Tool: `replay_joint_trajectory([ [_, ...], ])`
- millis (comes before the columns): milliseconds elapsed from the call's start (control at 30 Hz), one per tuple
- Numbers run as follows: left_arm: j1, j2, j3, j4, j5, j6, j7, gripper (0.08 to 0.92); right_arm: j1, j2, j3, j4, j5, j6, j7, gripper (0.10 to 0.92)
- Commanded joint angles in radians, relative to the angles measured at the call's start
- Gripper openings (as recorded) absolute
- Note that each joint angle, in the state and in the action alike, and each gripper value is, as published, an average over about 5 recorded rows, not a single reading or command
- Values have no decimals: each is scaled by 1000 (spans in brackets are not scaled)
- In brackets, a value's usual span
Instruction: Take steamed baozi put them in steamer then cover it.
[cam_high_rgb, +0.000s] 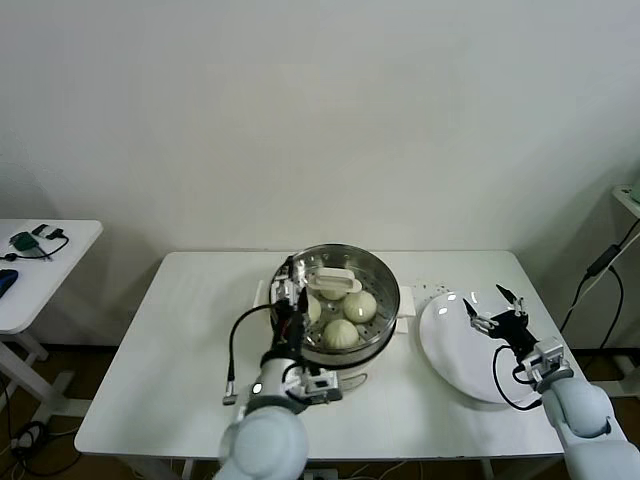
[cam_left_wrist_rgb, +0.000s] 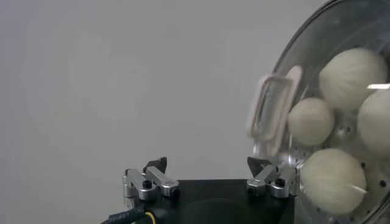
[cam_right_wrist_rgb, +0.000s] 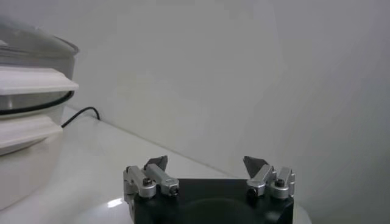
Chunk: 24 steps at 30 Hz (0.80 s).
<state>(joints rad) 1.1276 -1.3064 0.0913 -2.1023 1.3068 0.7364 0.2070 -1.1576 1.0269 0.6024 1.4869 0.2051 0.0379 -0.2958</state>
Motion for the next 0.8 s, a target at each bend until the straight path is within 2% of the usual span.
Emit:
replay_joint_trajectory([
  [33, 214, 59, -379, -122, -656, -377, -417, 823, -42, 0, 34, 26, 20, 5, 7, 823],
  [167, 321, 11, -533, -123, -875, -566, -456, 823, -57, 8, 45, 38, 29, 13, 8, 823],
  [367, 431, -37, -673, -79, -1165, -739, -469, 823, -72, 28, 56, 56, 42, 22, 9, 823],
  [567, 481, -64, -750, 24, -1357, -835, -468, 823, -116, 55, 76, 98, 62, 22, 6, 823],
  [800, 528, -123, -742, 95, -1350, -865, -441, 823, -172, 89, 100, 148, 99, 37, -10, 823],
])
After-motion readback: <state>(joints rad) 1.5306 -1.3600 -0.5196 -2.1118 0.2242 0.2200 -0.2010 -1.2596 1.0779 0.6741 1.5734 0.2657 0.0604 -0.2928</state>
